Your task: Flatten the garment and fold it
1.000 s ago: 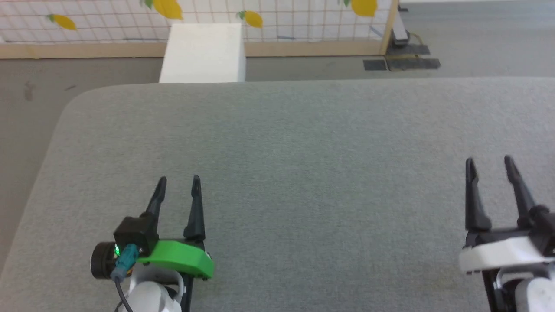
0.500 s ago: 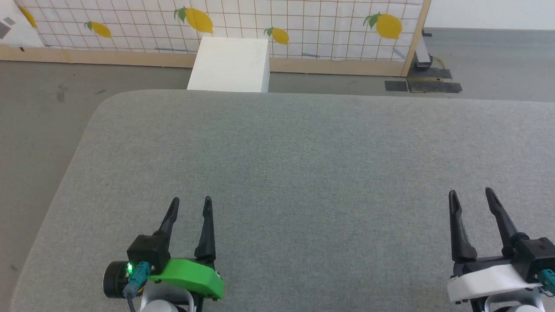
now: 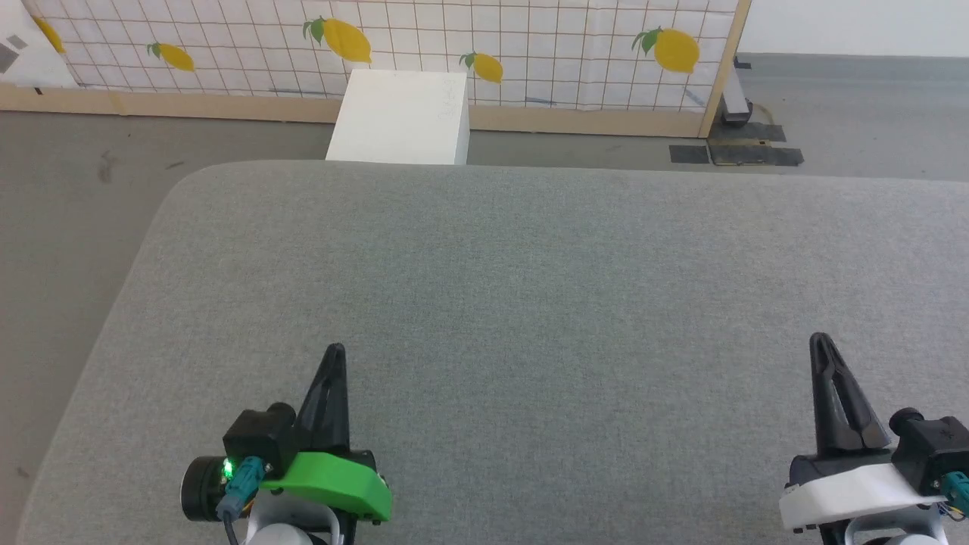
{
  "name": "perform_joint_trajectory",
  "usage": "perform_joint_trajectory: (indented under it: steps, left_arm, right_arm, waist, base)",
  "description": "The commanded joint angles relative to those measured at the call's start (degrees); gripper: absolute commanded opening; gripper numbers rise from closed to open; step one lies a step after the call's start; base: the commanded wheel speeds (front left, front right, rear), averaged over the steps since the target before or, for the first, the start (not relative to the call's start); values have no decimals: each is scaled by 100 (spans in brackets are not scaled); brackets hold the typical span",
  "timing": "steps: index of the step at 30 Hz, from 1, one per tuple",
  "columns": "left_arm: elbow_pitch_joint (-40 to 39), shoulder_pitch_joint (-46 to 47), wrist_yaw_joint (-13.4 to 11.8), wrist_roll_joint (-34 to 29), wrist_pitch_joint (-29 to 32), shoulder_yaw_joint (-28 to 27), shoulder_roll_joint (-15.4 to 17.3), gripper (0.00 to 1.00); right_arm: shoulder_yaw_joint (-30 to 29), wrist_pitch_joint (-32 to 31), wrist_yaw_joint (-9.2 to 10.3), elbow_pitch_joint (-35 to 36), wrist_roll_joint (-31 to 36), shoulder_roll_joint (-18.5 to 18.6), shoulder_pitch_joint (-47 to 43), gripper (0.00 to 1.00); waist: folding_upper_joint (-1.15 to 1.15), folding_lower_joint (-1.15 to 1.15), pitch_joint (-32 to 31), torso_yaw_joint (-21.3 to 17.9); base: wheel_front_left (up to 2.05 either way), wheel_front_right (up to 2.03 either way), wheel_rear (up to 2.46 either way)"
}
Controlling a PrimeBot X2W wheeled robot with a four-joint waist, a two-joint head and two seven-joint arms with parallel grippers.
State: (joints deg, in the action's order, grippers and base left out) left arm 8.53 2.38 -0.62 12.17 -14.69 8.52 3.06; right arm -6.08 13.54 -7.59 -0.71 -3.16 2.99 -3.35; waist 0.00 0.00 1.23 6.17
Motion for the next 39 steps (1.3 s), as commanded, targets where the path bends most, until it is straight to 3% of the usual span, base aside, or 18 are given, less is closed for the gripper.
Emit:
perform_joint_trajectory:
  steps: [1, 39]
  left_arm:
    - [-1, 0, 0, -2, 2, -3, 0, 0]
    - [-221, -62, 16, -315, 381, -223, -5, 0]
  right_arm:
    - [0, -2, 0, 0, 0, 0, 1, 0]
    - [158, -351, 3, 18, 82, -3, 87, 0]
  waist:
    - [0, 0, 0, -1]
    - [0, 0, -33, -162]
  base:
    - [0, 0, 0]
    - [0, 0, 0]
